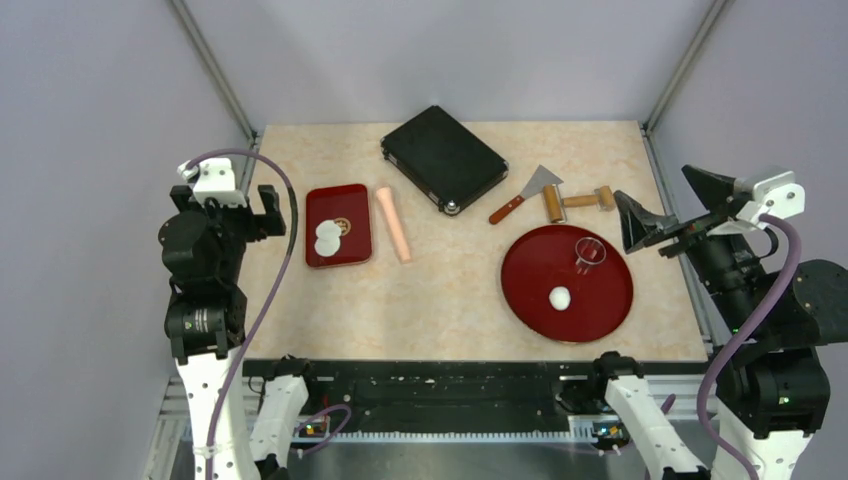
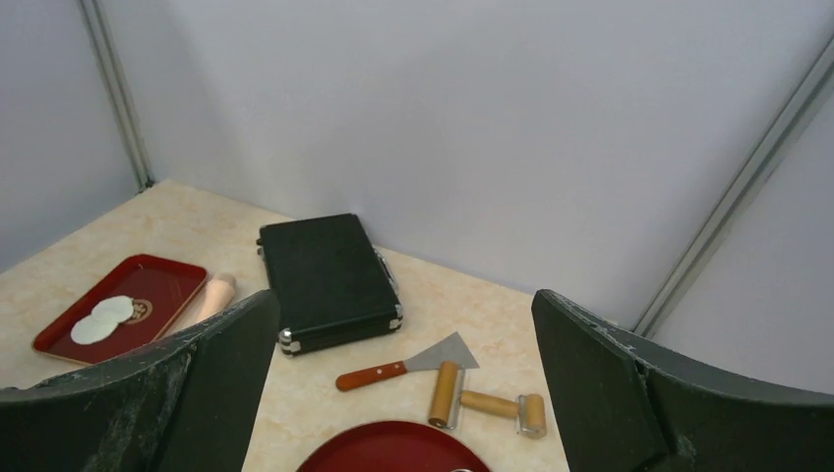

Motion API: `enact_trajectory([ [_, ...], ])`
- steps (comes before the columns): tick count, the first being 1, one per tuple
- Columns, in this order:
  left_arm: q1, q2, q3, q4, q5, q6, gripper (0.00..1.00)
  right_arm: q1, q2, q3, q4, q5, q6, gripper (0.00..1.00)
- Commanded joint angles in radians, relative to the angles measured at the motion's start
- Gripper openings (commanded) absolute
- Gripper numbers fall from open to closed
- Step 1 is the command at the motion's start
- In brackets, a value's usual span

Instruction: Roll out the dumpling wrappers from the dough

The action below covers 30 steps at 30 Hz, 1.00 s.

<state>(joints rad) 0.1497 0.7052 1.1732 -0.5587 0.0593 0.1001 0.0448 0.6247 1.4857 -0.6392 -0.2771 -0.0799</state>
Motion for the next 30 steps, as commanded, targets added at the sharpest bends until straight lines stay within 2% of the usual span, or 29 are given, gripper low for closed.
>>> enact_trajectory([
  [1,0.008,0.021,0.024,0.048,0.044,-0.009,0.99,-0.005,0.026,0.004,0.004,-0.074,-0.016,0.99],
  [5,0.014,0.054,0.026,0.03,0.124,0.024,0.99,0.0,0.058,-0.03,-0.035,-0.241,-0.168,0.99],
  [9,0.014,0.055,-0.025,0.042,0.218,0.059,0.99,0.002,0.075,-0.182,-0.053,-0.323,-0.237,0.99],
  [15,0.014,0.044,-0.048,0.03,0.248,0.121,0.99,0.013,0.14,-0.45,0.025,-0.35,-0.204,0.95],
  [19,0.013,0.04,-0.083,-0.025,0.293,0.178,0.99,0.125,0.217,-0.543,0.02,-0.234,-0.223,0.94],
  [22,0.014,0.045,-0.159,0.006,0.296,0.158,0.99,0.288,0.276,-0.602,0.043,-0.093,-0.235,0.93],
  [25,0.014,0.037,-0.218,0.042,0.3,0.154,0.99,0.39,0.346,-0.642,0.067,0.002,-0.273,0.93],
  [30,0.014,0.016,-0.222,0.051,0.28,0.146,0.99,0.469,0.513,-0.674,0.065,0.064,-0.331,0.87],
])
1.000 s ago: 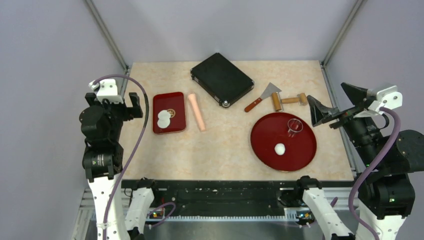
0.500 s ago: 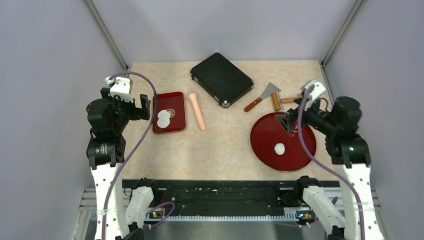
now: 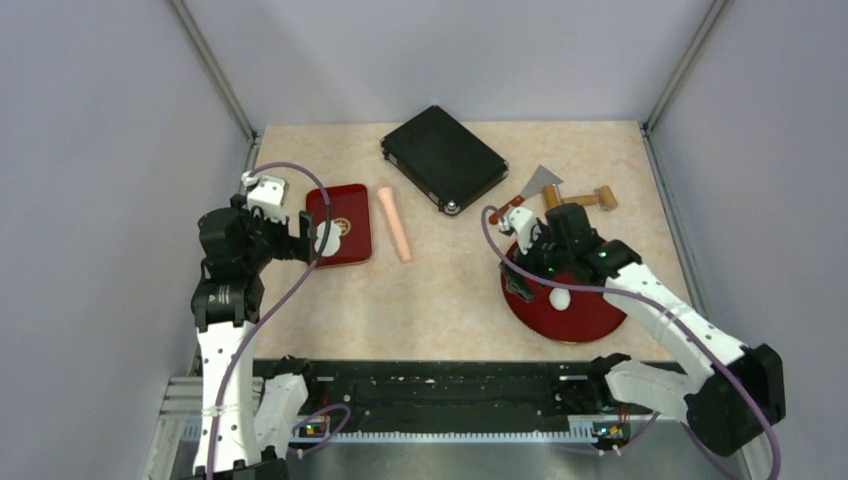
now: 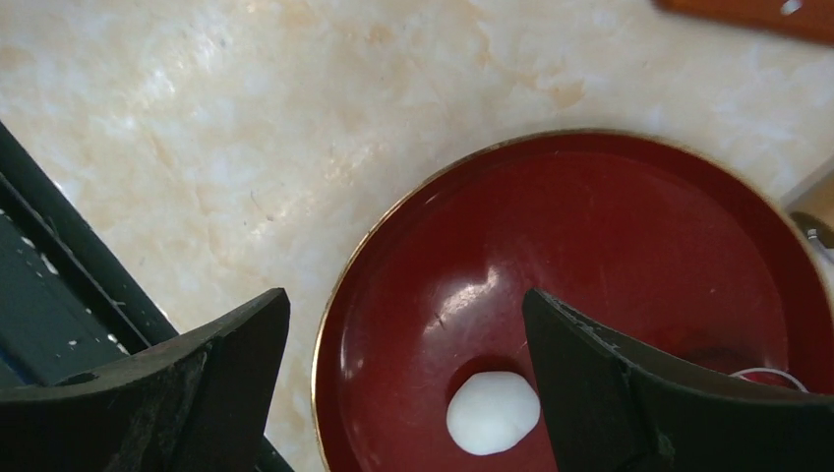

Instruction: Roll out the dumpling wrappers from the dough

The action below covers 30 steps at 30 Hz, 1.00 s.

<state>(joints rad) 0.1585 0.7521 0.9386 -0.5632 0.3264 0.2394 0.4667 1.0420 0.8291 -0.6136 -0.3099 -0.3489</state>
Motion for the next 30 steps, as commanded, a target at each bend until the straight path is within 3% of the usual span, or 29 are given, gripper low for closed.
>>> enact_trajectory([
  [1,0.006,-0.032,0.01,0.057,0.021,0.007,0.99,0.067,0.142,-0.023,0.04,0.107,-0.073,0.85],
  [16,0.007,-0.018,-0.02,0.096,-0.041,0.0,0.99,0.248,0.427,-0.01,0.077,0.066,-0.077,0.83],
  [25,0.009,0.002,-0.027,0.106,-0.042,-0.001,0.99,0.253,0.515,0.119,0.08,-0.08,-0.087,0.84],
  [30,0.01,0.011,-0.029,0.109,-0.047,-0.002,0.99,0.261,0.642,0.251,0.078,-0.121,-0.091,0.85],
])
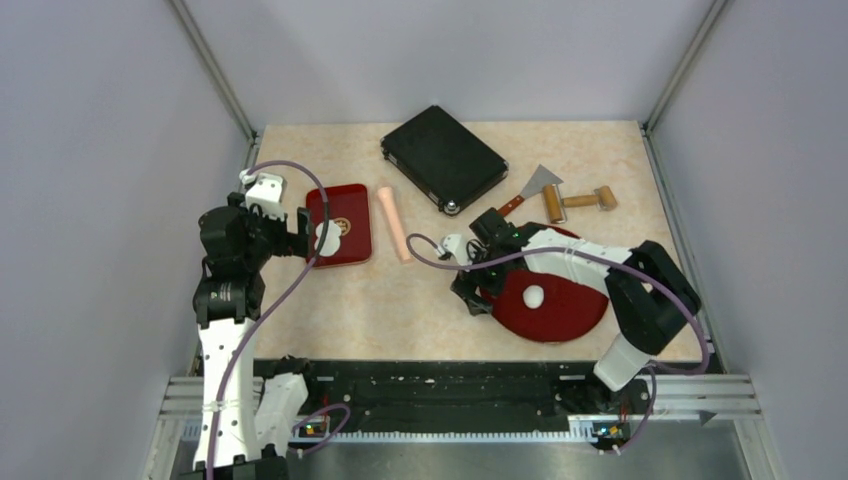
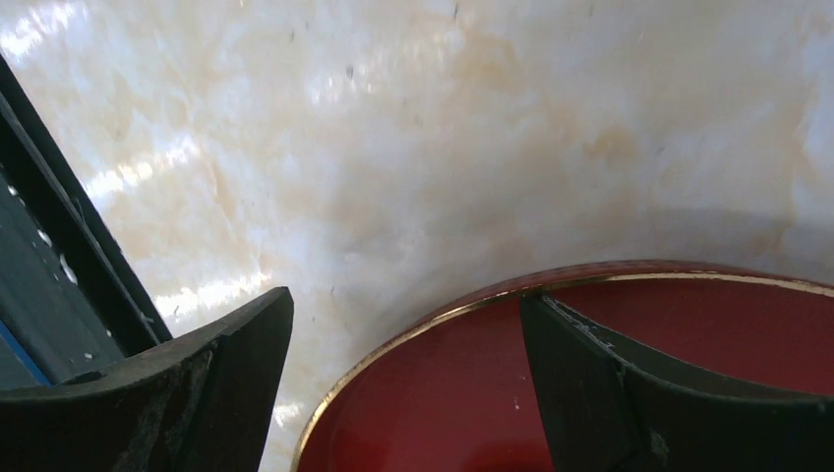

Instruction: Roll out the dumpling wrappers from the dough

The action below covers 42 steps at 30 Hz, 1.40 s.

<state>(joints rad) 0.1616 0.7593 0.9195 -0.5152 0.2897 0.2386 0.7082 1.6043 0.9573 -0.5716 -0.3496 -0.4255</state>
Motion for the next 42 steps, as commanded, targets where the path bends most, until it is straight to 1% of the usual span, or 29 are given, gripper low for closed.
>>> enact_trajectory([
  [1,0.007,0.004,-0.009,0.061,-0.011,-0.002,0.99,0.024,0.104,0.147,0.037,-0.087,-0.014,0.85],
  [5,0.01,0.009,-0.01,0.061,-0.01,-0.003,0.99,0.043,0.193,0.24,0.037,-0.105,-0.015,0.86],
  [11,0.013,0.027,-0.008,0.064,-0.013,-0.005,0.99,0.088,0.3,0.356,0.037,-0.116,-0.025,0.93],
  [16,0.015,0.03,-0.01,0.065,-0.019,-0.006,0.99,0.134,0.368,0.47,0.037,-0.138,0.001,0.97],
  [20,0.018,0.032,-0.011,0.067,-0.017,-0.006,0.99,0.164,0.416,0.567,0.037,-0.144,0.035,0.99],
  [24,0.022,0.033,-0.014,0.066,-0.01,-0.006,0.99,0.188,0.428,0.644,0.016,-0.131,0.06,0.99],
  [28,0.026,0.03,-0.016,0.067,0.005,-0.005,0.99,0.194,0.376,0.729,-0.118,-0.063,0.02,0.99],
  [31,0.027,0.025,-0.017,0.067,0.017,-0.006,0.99,0.194,0.274,0.704,-0.192,0.041,-0.048,0.99],
  [35,0.029,0.014,-0.019,0.065,0.028,-0.004,0.99,0.189,0.101,0.548,-0.19,0.236,-0.142,0.99],
  [39,0.032,0.004,-0.021,0.063,0.049,-0.006,0.99,0.136,-0.027,0.372,-0.12,0.371,-0.168,0.99],
  [42,0.035,-0.001,-0.022,0.062,0.063,-0.005,0.99,0.043,-0.077,0.263,-0.043,0.436,-0.145,0.98],
])
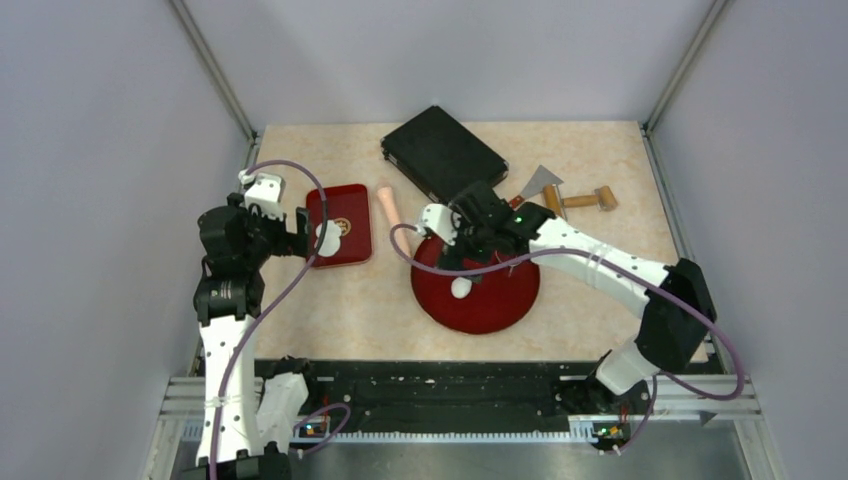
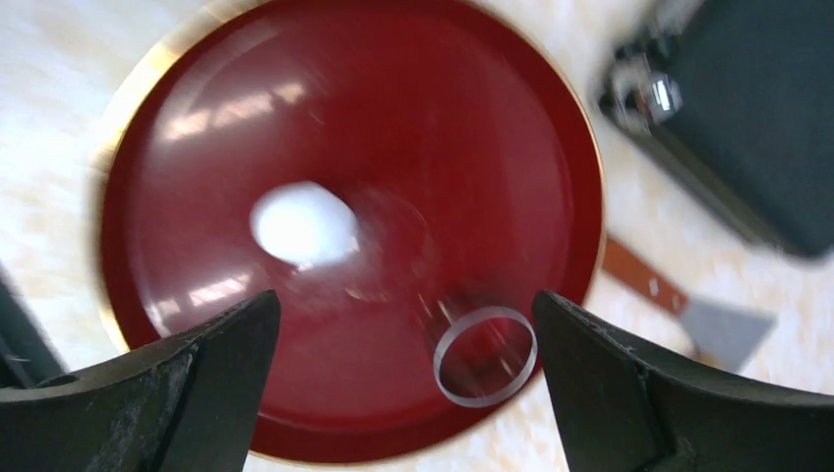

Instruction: Roll out the dumpling wrappers from the dough

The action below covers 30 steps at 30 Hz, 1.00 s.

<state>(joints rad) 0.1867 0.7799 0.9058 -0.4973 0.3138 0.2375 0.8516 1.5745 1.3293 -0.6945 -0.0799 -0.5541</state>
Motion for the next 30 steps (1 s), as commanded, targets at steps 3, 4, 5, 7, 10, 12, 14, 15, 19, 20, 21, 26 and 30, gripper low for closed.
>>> enact_trajectory([
  [3,0.01,-0.018,-0.008,0.044,0.049,-0.007,0.99,-0.166,-0.085,-0.203,0.143,0.189,-0.017,0.93],
  [4,0.01,-0.015,-0.008,0.044,0.052,-0.008,0.99,-0.18,-0.096,-0.234,0.168,0.195,-0.018,0.91],
  [5,0.01,-0.011,-0.008,0.045,0.056,-0.008,0.99,-0.191,-0.107,-0.262,0.192,0.198,-0.018,0.9],
  [7,0.01,-0.008,-0.008,0.044,0.061,-0.007,0.99,-0.206,-0.115,-0.304,0.242,0.203,-0.019,0.84],
  [10,0.011,-0.007,-0.007,0.043,0.058,-0.009,0.99,-0.215,-0.111,-0.336,0.279,0.198,-0.009,0.79],
  [12,0.011,-0.007,-0.008,0.043,0.057,-0.01,0.99,-0.215,-0.102,-0.347,0.294,0.197,0.0,0.75],
  [14,0.011,-0.006,-0.008,0.043,0.057,-0.01,0.99,-0.215,-0.086,-0.357,0.31,0.193,0.001,0.73],
  [15,0.012,-0.006,-0.008,0.043,0.055,-0.011,0.99,-0.215,-0.077,-0.362,0.317,0.194,-0.001,0.68],
  [19,0.014,0.0,-0.008,0.043,0.049,-0.01,0.99,-0.216,-0.033,-0.375,0.328,0.188,-0.005,0.58],
  [20,0.016,0.0,-0.008,0.042,0.048,-0.011,0.99,-0.216,-0.025,-0.378,0.329,0.181,-0.008,0.57],
  [21,0.017,0.001,-0.008,0.043,0.048,-0.01,0.99,-0.216,-0.018,-0.381,0.329,0.175,-0.007,0.56],
  [26,0.02,0.003,-0.008,0.043,0.05,-0.011,0.99,-0.216,-0.008,-0.385,0.327,0.161,-0.008,0.43],
  [30,0.022,0.003,-0.008,0.043,0.051,-0.011,0.99,-0.216,-0.011,-0.383,0.318,0.146,-0.01,0.25],
])
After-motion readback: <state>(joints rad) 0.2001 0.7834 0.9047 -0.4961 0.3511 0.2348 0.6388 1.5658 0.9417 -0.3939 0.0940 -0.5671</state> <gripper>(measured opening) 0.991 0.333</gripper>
